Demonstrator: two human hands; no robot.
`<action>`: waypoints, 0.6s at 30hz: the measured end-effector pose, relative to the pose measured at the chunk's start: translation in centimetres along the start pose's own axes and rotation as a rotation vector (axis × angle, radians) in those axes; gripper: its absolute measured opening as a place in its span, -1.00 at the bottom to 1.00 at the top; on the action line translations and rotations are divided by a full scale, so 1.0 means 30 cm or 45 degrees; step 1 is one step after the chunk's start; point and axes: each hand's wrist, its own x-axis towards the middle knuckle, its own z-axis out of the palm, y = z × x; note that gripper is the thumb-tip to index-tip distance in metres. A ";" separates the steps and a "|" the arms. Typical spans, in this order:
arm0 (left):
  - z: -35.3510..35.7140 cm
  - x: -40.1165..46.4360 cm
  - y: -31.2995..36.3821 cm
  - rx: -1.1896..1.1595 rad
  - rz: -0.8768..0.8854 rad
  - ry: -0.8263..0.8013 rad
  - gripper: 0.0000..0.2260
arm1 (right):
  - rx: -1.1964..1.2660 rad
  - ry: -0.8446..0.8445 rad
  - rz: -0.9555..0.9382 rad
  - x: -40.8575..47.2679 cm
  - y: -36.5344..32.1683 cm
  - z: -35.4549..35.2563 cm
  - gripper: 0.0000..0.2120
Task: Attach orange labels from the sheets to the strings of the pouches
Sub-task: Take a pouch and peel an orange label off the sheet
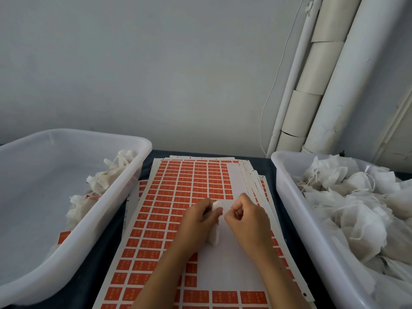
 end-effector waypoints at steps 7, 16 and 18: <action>-0.007 -0.001 0.002 -0.018 -0.069 0.072 -0.83 | 0.030 0.092 0.190 0.011 0.007 0.009 -0.77; -0.012 -0.001 -0.004 -0.049 -0.098 0.054 -0.83 | 0.093 0.078 0.173 0.008 0.017 0.001 -0.81; -0.015 -0.002 -0.006 -0.028 -0.104 0.027 -0.83 | 0.099 0.065 0.175 0.011 0.022 0.001 -0.82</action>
